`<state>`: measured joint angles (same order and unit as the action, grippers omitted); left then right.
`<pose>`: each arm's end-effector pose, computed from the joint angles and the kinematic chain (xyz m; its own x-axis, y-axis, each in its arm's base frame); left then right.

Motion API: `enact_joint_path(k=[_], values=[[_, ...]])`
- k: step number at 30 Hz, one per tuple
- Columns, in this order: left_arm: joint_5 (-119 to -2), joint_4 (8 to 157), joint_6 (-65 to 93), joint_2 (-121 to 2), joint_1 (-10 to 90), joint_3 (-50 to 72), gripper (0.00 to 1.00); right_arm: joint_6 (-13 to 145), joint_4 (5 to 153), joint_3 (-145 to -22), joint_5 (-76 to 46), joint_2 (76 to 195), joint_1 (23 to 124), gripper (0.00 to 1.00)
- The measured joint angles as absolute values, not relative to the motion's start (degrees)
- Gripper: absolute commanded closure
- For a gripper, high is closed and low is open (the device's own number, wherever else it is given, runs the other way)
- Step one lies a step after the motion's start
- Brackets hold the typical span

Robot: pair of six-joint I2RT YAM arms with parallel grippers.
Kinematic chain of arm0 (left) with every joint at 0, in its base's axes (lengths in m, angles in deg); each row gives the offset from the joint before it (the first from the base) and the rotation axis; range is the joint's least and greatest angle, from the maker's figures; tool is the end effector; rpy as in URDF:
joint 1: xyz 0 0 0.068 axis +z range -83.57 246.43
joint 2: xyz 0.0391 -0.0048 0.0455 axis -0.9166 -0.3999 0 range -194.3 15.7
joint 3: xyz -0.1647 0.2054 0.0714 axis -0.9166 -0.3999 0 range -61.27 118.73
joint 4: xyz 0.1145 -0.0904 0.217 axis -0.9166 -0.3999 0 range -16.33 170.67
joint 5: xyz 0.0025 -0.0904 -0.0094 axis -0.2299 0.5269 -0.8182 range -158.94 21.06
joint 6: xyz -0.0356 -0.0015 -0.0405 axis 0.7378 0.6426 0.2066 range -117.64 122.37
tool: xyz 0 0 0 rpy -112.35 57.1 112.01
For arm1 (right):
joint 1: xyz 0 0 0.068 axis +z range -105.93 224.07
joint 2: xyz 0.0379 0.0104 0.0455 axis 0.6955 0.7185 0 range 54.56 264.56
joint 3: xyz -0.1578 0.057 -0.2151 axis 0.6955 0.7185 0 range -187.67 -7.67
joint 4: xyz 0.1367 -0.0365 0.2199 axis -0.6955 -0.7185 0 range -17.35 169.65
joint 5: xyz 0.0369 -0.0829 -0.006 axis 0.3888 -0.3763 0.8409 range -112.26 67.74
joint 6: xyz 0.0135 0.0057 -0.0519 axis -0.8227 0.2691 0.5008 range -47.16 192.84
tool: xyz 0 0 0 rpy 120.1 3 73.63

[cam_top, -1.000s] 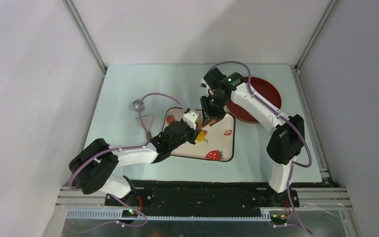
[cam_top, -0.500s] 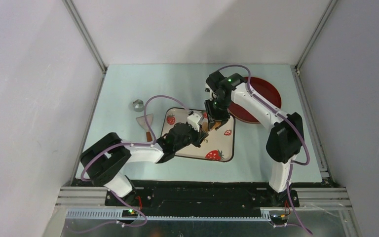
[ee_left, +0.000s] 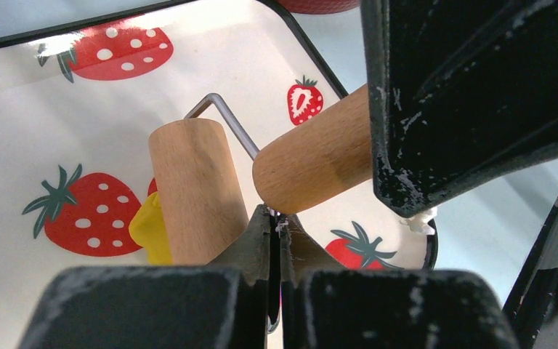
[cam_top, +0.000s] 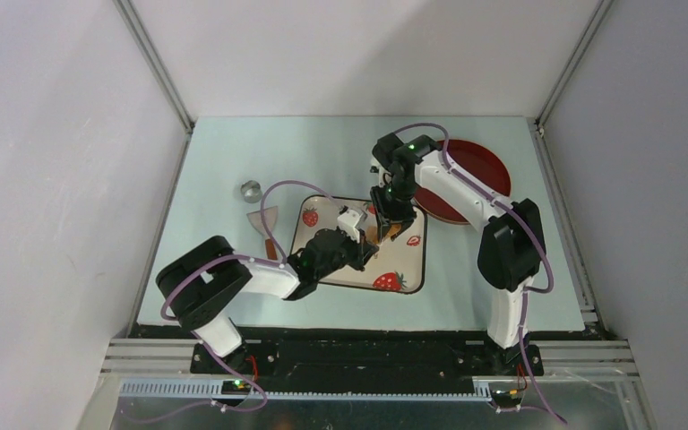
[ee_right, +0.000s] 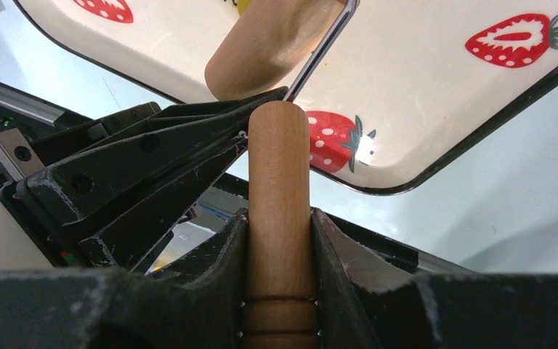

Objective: Roll out the dumpling wrappers from the dough

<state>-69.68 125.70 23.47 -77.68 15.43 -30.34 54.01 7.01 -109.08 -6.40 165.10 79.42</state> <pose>0.1934 -0.2381 0.1547 -0.4528 -0.0131 -0.8915 0.6499 0.6797 -0.3401 0.3039 0.2275 0.2740 -0.9539 -0.2962 -0.0482 -0.2966 0.9059 0.3022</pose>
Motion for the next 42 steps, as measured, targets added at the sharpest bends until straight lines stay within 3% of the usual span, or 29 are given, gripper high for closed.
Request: enact_joint_path(k=[21,33,42], values=[[-66.7,130.9,26.3,-82.1,14.7,-30.6,1.0,53.1,4.4,-105.5,-4.5,165.3,78.5,1.0],[-68.3,124.4,23.9,-72.7,15.9,-28.6,1.0,51.7,-0.9,-117.7,-8.3,164.0,79.9,1.0],[-67.4,122.5,24.3,-74.2,17.2,-28.6,1.0,51.9,-0.2,-118.1,-7.6,167.4,80.0,1.0]])
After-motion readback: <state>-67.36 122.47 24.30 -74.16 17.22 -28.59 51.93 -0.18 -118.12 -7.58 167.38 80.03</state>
